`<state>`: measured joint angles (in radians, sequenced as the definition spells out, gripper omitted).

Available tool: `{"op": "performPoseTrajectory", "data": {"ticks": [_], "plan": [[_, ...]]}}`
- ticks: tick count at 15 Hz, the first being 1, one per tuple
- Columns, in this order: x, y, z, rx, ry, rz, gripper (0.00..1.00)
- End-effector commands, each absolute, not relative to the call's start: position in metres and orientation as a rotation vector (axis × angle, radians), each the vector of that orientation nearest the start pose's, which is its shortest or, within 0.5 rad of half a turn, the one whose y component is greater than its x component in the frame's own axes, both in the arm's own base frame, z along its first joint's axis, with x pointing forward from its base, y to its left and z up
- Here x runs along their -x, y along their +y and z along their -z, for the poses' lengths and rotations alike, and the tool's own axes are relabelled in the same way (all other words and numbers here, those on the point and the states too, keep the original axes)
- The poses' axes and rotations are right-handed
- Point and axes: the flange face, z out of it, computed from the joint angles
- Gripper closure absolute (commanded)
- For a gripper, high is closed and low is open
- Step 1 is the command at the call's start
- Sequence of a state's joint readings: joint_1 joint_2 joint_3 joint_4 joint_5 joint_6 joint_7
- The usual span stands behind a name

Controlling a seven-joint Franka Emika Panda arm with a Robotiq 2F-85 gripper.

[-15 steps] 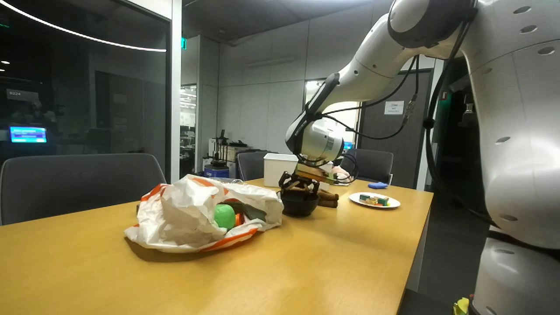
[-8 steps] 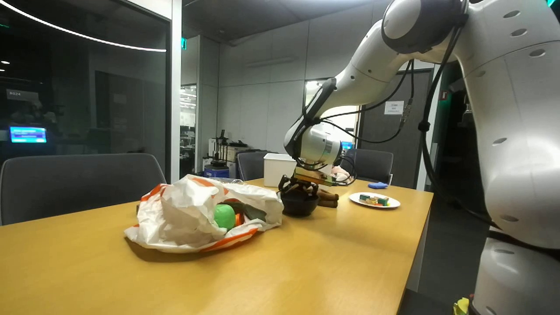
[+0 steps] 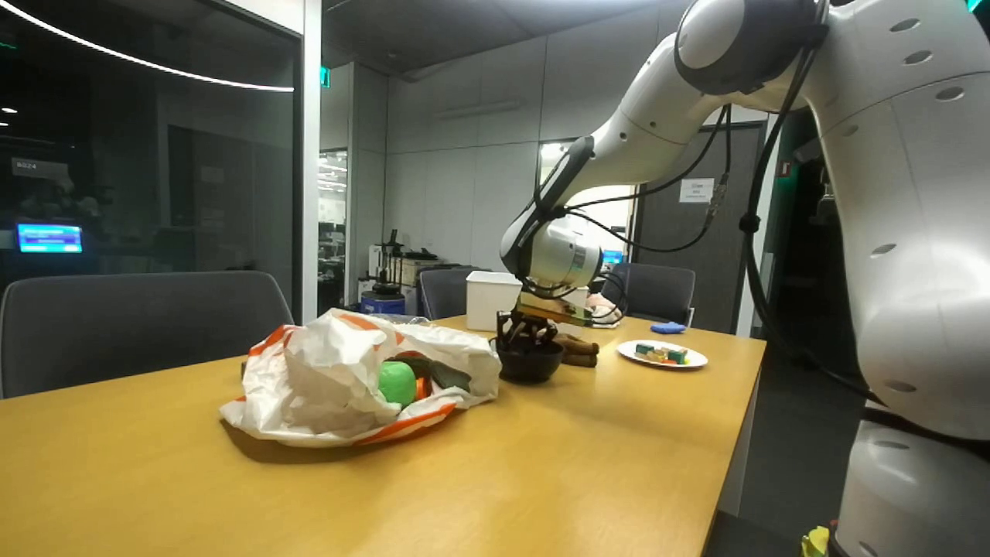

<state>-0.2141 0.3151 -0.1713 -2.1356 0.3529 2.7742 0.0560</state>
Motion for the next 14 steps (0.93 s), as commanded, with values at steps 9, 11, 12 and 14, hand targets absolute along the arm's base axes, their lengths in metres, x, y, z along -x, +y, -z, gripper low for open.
{"op": "performPoseTrajectory", "data": {"ticks": [9, 11, 12, 14], "plan": [[-0.548, -0.128, -0.435, 3.015, 0.471, 0.911, 0.77], [-0.552, -0.082, -0.446, 2.996, 0.294, 0.882, 0.77], [-0.556, -0.061, -0.446, 2.979, 0.216, 0.855, 0.77], [-0.562, -0.022, -0.44, 2.947, 0.071, 0.77, 0.77]]}}
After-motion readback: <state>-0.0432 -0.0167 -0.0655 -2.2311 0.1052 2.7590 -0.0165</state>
